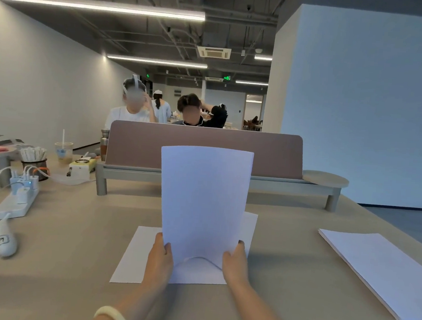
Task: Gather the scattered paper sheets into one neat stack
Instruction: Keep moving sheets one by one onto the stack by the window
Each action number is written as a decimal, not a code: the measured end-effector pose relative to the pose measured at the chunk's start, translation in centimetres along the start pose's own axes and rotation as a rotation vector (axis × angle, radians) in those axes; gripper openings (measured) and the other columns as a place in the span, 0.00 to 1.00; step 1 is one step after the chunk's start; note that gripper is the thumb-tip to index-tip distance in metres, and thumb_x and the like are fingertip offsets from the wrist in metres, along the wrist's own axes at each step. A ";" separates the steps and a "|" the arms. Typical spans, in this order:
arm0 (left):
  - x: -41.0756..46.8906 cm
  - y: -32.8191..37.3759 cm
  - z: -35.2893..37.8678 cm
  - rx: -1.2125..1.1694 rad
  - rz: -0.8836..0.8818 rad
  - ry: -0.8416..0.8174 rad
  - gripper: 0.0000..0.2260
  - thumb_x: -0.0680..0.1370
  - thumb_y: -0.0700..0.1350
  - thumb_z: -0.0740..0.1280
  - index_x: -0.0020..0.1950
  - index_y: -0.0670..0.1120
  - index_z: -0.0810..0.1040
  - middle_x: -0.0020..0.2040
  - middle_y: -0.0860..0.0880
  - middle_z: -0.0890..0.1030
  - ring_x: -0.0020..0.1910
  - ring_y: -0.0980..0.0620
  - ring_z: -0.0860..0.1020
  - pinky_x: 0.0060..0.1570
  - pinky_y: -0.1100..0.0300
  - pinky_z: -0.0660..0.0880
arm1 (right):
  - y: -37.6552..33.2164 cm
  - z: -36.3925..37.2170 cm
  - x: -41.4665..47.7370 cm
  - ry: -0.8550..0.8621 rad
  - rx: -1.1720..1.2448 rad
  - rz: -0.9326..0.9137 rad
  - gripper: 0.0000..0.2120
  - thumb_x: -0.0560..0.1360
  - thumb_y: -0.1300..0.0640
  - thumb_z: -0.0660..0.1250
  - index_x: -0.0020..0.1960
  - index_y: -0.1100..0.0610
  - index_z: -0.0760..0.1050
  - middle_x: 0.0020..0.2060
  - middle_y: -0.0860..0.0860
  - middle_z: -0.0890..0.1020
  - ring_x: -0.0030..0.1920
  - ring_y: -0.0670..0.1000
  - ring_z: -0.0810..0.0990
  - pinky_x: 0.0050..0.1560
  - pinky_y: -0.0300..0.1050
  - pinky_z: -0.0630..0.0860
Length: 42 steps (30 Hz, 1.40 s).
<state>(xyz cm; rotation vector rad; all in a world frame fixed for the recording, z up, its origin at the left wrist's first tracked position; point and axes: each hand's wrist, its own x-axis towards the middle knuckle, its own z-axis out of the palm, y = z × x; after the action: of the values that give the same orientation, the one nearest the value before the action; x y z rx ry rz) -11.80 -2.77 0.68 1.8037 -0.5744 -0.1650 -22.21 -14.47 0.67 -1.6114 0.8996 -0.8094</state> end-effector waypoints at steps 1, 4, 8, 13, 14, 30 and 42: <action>0.1 0.5 0.2 -0.002 0.024 -0.003 0.08 0.82 0.37 0.52 0.58 0.46 0.66 0.51 0.48 0.73 0.54 0.43 0.74 0.50 0.58 0.66 | -0.2 -0.7 0.3 0.017 -0.009 -0.012 0.13 0.73 0.72 0.51 0.50 0.58 0.65 0.38 0.49 0.75 0.35 0.47 0.72 0.31 0.38 0.66; -0.2 3.1 1.7 -0.020 0.086 -0.037 0.13 0.81 0.36 0.52 0.63 0.45 0.68 0.51 0.49 0.74 0.51 0.47 0.73 0.49 0.59 0.67 | -0.7 -3.9 1.5 0.098 -0.023 -0.058 0.11 0.72 0.71 0.53 0.49 0.59 0.66 0.35 0.47 0.73 0.38 0.53 0.72 0.32 0.37 0.66; -0.8 5.7 4.9 -0.060 0.129 -0.076 0.14 0.81 0.36 0.52 0.65 0.44 0.67 0.54 0.50 0.72 0.52 0.50 0.71 0.50 0.58 0.66 | -1.3 -9.2 2.3 0.182 -0.088 -0.081 0.08 0.73 0.69 0.55 0.46 0.58 0.66 0.33 0.47 0.72 0.36 0.52 0.71 0.30 0.37 0.63; -2.8 8.7 13.4 -0.019 0.127 -0.242 0.05 0.80 0.37 0.55 0.53 0.45 0.65 0.51 0.47 0.73 0.46 0.48 0.72 0.39 0.58 0.68 | 0.0 -19.9 2.5 0.335 -0.235 -0.060 0.13 0.76 0.66 0.55 0.59 0.58 0.68 0.46 0.49 0.74 0.43 0.50 0.73 0.42 0.42 0.68; -3.2 9.2 15.1 -0.015 0.142 -0.273 0.05 0.80 0.37 0.55 0.52 0.46 0.66 0.49 0.47 0.73 0.45 0.49 0.72 0.37 0.59 0.68 | 0.4 -21.8 2.5 0.368 -0.262 -0.045 0.14 0.76 0.66 0.55 0.61 0.58 0.68 0.47 0.49 0.74 0.45 0.50 0.72 0.44 0.42 0.68; -11.2 14.2 34.7 -0.073 0.156 -0.700 0.28 0.77 0.35 0.60 0.76 0.47 0.55 0.35 0.50 0.70 0.34 0.55 0.71 0.35 0.64 0.69 | 7.6 -43.5 4.2 0.607 -0.658 0.202 0.19 0.76 0.65 0.57 0.67 0.58 0.67 0.61 0.58 0.74 0.60 0.59 0.74 0.58 0.48 0.70; -11.5 13.1 37.4 0.077 0.218 -0.779 0.28 0.78 0.39 0.59 0.76 0.48 0.52 0.39 0.51 0.71 0.43 0.52 0.72 0.45 0.62 0.68 | 10.8 -45.1 6.5 0.563 -0.910 0.263 0.23 0.75 0.67 0.55 0.68 0.52 0.66 0.64 0.53 0.74 0.65 0.55 0.70 0.64 0.48 0.64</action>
<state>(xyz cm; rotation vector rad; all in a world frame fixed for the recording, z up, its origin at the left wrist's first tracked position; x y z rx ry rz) -40.46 -32.46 -0.82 1.7006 -1.3300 -0.7182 -59.55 -42.67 -0.55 -1.9728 2.0514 -0.7083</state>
